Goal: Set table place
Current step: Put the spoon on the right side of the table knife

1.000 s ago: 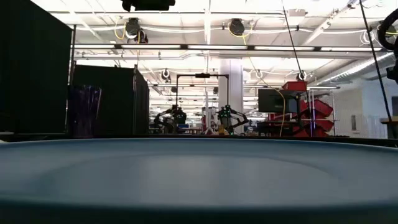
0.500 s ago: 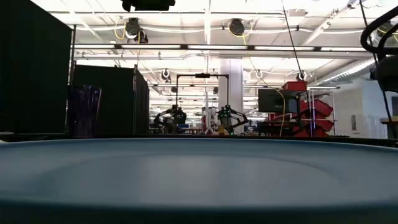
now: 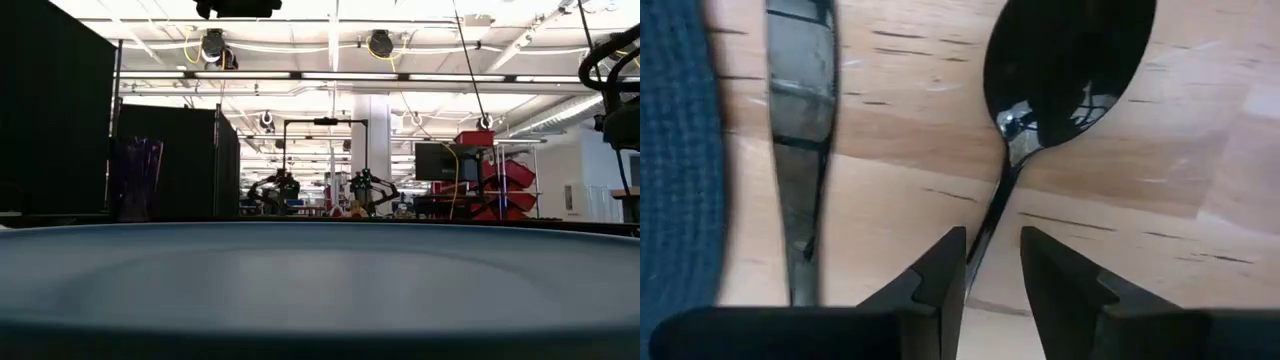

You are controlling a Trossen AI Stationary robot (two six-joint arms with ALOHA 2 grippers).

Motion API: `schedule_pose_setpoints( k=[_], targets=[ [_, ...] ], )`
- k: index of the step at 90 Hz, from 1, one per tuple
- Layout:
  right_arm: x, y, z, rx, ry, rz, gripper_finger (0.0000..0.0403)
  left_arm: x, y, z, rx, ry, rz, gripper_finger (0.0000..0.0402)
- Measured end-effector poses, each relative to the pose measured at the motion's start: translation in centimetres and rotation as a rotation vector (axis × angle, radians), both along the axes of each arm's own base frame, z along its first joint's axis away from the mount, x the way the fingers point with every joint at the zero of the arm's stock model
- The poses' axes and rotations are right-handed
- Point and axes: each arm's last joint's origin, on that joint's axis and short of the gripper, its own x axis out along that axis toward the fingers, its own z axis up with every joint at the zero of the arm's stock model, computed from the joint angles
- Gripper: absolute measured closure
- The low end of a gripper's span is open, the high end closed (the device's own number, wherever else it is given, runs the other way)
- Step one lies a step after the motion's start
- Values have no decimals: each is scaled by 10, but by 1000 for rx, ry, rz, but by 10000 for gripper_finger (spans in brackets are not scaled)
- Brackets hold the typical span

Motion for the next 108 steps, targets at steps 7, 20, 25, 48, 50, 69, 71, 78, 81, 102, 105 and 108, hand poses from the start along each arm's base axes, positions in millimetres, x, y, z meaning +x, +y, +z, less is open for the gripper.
schedule_pose_setpoints(
  k=[7, 20, 25, 48, 50, 69, 71, 78, 81, 102, 105, 108],
  targets=[
    [1, 1, -2, -6, 5, 1, 319, 0, 0, 0, 0, 1, 0, 212],
    [1, 1, -3, -5, 6, 1, 320, 0, 0, 0, 0, 2, 0, 212],
    [1, 1, -3, -4, 6, 1, 324, 0, 0, 0, 0, 3, 0, 212],
    [3, 4, -1, 4, -2, 14, 375, 0, 0, 0, 1, 3, 0, 212],
    [4, 4, 0, 5, -3, 19, 380, 0, 0, 0, 0, 3, 0, 212],
    [6, 9, 3, 39, -5, 31, 399, 0, 0, 0, 1, 3, 0, 212],
    [6, 10, 3, 46, 1, 31, 399, 0, 0, 0, 1, 3, 0, 212],
    [5, 12, 3, 49, 2, 20, 401, 0, 0, 0, 1, 3, 0, 212],
    [4, 13, 3, 47, 1, 14, 401, 0, 0, 0, 1, 3, 0, 212],
    [0, 17, 3, 59, 16, -11, 402, 0, 0, 0, 1, 3, 0, 212],
    [0, 16, 2, 58, 19, -16, 402, 0, 0, 0, 1, 3, 0, 212],
    [1, 16, 2, 58, 23, -19, 402, 0, 0, 0, 1, 3, 0, 212]
  ],
)
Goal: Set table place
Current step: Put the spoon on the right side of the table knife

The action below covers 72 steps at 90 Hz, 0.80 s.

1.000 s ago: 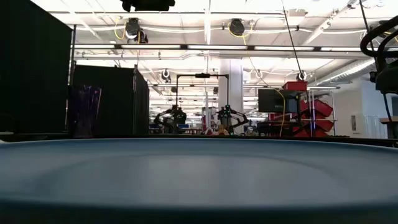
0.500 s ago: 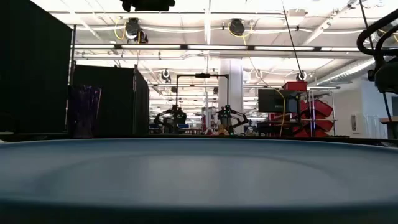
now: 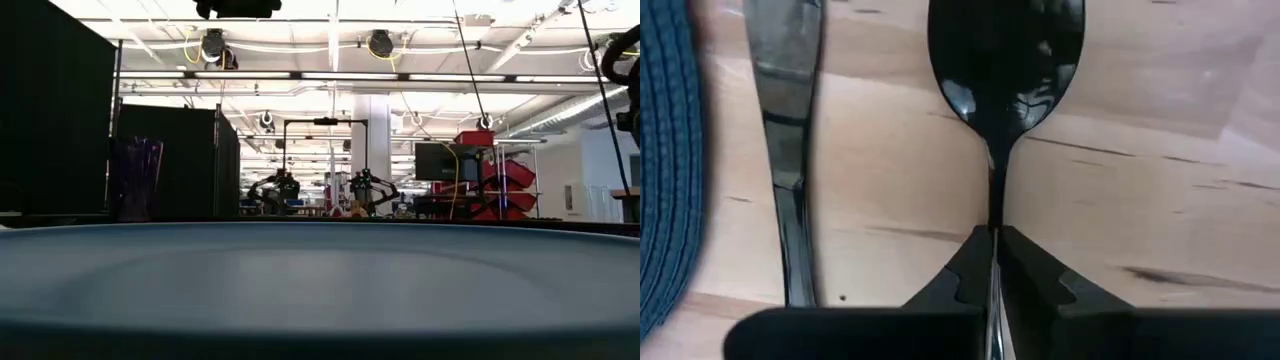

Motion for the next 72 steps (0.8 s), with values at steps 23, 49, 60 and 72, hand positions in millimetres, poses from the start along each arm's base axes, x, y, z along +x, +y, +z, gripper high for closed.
schedule_pose_setpoints(
  k=[23, 49, 60, 72],
  targets=[
    [3, -2, -2, -1, 13, -17, 402, 0, 0, 0, 1, 1, 0, 212],
    [3, -3, -2, -3, 11, -17, 394, 0, 0, 0, 1, 1, 0, 212],
    [3, -3, -2, -5, 10, -17, 380, 0, 0, 0, 1, 1, 0, 212],
    [4, -3, -3, -6, 8, -17, 364, 0, 0, 0, 1, 1, 0, 212]
  ],
)
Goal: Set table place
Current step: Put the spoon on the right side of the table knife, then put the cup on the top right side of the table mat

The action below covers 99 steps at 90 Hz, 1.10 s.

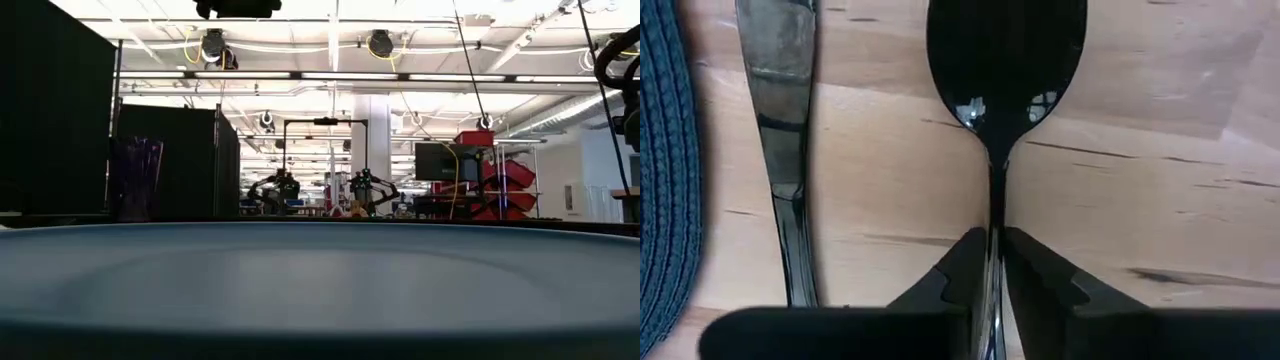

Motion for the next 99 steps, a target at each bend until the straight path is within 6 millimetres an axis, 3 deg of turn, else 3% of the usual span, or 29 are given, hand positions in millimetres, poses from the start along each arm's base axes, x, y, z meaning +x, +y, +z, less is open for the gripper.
schedule_pose_setpoints(
  k=[35, 99],
  targets=[
    [0, 0, 0, -3, -3, 22, 339, 0, 0, 0, 0, 0, 0, 212],
    [-3, -3, 4, -12, -1, 46, 339, 0, 0, 0, 0, 0, 0, 212]
  ],
)
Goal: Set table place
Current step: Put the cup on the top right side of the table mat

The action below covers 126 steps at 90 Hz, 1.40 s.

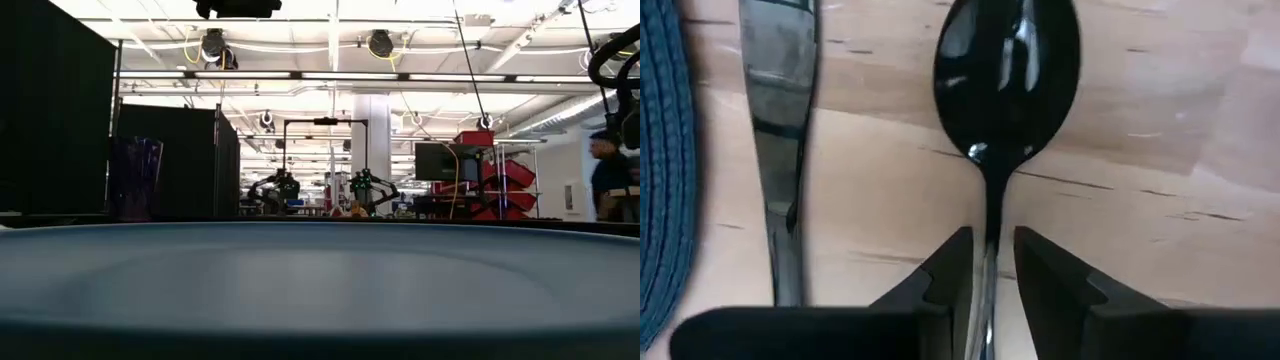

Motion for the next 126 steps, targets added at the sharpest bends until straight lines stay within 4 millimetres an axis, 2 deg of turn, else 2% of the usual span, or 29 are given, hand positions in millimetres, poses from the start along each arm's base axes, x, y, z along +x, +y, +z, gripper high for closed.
schedule_pose_setpoints(
  k=[30, 60, 93, 114, 126],
  targets=[
    [4, 4, 9, 6, -1, 17, 339, 0, 0, 0, 0, 0, 0, 212],
    [9, 8, 47, -71, 64, 47, 339, 0, 0, 0, 0, 0, 0, 212],
    [37, 5, 95, -245, -152, 305, 339, 0, 0, 0, 0, 0, 0, 212],
    [55, 4, 100, -313, -285, 492, 339, 1, 0, 0, -55, -34, 8, 212],
    [62, -5, 101, -456, -298, 602, 339, 6, 1, -8, -82, -9, 50, 212]
  ],
)
